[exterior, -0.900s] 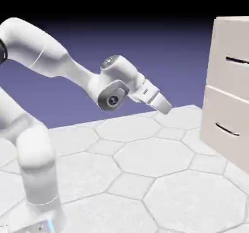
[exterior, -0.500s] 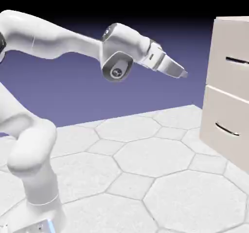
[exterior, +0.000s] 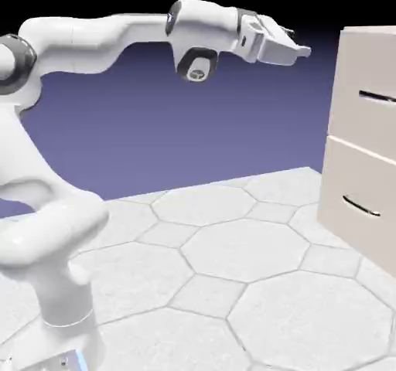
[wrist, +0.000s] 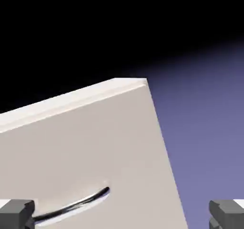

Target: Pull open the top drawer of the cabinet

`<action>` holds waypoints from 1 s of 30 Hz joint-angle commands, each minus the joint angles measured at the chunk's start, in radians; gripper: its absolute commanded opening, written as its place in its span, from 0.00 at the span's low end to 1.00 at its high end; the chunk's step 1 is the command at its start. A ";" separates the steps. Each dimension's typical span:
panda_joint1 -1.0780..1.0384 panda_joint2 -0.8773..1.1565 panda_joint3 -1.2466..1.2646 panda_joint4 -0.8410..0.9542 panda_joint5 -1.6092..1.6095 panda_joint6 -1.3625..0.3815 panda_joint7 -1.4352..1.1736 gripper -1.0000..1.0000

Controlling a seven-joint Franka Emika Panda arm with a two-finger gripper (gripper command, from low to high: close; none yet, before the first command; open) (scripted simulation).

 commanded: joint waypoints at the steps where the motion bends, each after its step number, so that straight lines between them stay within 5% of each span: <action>1: -0.036 -0.003 0.034 0.026 0.043 0.001 -0.011 0.50; 30: -1.087 -0.084 1.006 0.776 1.274 0.028 -0.323 0.50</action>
